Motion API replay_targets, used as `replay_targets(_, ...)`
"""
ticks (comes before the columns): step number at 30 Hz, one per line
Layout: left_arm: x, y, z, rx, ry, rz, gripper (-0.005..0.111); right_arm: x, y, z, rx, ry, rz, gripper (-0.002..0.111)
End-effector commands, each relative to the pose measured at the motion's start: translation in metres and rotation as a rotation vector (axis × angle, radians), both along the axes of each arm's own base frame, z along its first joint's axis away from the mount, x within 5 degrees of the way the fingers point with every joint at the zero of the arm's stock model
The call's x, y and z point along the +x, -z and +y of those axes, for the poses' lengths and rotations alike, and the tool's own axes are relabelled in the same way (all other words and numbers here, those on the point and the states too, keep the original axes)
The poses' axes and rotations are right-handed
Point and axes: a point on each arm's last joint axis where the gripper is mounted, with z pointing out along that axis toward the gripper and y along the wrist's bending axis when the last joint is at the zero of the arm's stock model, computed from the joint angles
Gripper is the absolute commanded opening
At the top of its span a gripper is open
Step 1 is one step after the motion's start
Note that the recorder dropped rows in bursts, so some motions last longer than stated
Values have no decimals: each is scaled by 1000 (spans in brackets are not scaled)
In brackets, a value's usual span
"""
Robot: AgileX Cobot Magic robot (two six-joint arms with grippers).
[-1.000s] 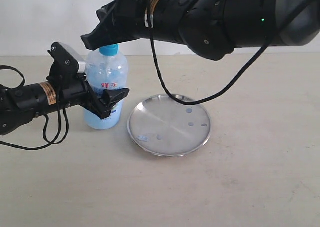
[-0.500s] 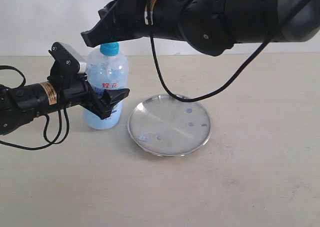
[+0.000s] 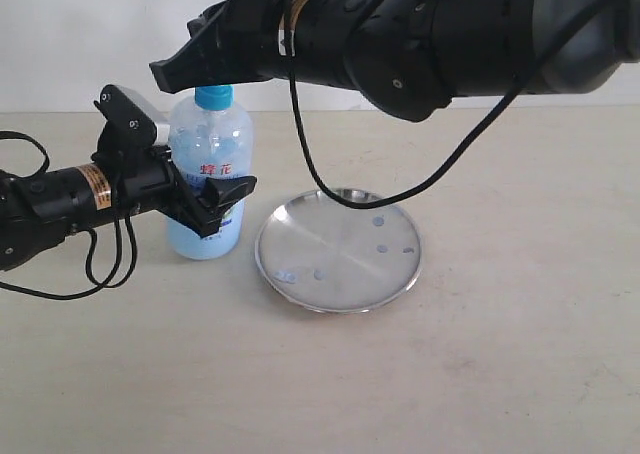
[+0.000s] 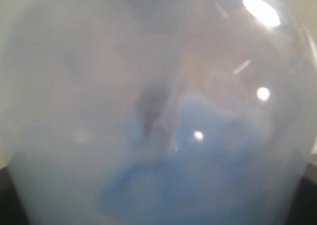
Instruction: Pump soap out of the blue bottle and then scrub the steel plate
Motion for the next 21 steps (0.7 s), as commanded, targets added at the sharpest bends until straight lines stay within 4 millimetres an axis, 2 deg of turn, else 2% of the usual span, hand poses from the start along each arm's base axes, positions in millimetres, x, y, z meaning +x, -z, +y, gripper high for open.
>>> replay_targets(1, -6, 19, 1, 131, 25, 74, 4, -4, 41, 4, -134, 21, 155, 1)
replay_targets(21, -6, 19, 1, 131, 25, 74, 4, -6, 52, -3, -184, 86, 278, 1)
